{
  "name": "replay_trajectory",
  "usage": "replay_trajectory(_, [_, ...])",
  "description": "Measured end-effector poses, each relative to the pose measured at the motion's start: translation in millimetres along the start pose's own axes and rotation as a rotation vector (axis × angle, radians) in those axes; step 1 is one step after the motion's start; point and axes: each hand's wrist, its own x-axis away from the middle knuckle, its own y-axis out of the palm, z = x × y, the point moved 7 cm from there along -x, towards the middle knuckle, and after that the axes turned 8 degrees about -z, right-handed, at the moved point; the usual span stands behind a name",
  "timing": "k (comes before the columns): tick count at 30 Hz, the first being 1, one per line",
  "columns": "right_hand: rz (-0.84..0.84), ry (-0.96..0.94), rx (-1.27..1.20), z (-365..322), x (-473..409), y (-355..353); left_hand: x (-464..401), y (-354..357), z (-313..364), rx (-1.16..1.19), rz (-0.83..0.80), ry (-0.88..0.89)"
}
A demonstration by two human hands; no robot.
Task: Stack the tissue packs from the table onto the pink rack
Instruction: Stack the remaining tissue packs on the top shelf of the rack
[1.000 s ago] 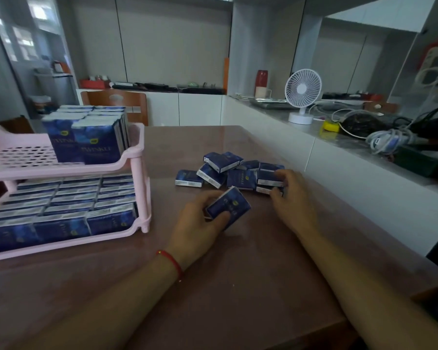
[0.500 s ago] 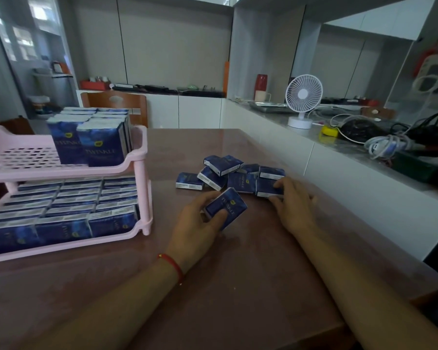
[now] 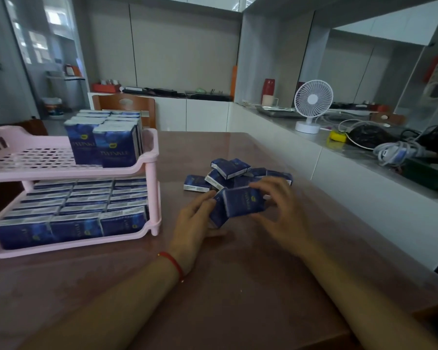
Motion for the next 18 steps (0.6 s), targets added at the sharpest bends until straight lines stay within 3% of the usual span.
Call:
replay_trajectory(5, [-0.201, -0.165, 0.148, -25, 1, 36, 0, 3, 3, -0.282, -0.108, 0.075])
replay_trajectory(12, [-0.216, 0.088, -0.149, -11, 6, 27, 1, 3, 5, -0.307, -0.162, 0.101])
replay_trajectory(18, [-0.241, 0.006, 0.005, -21, 4, 33, 10, 14, 9, -0.438, -0.250, 0.165])
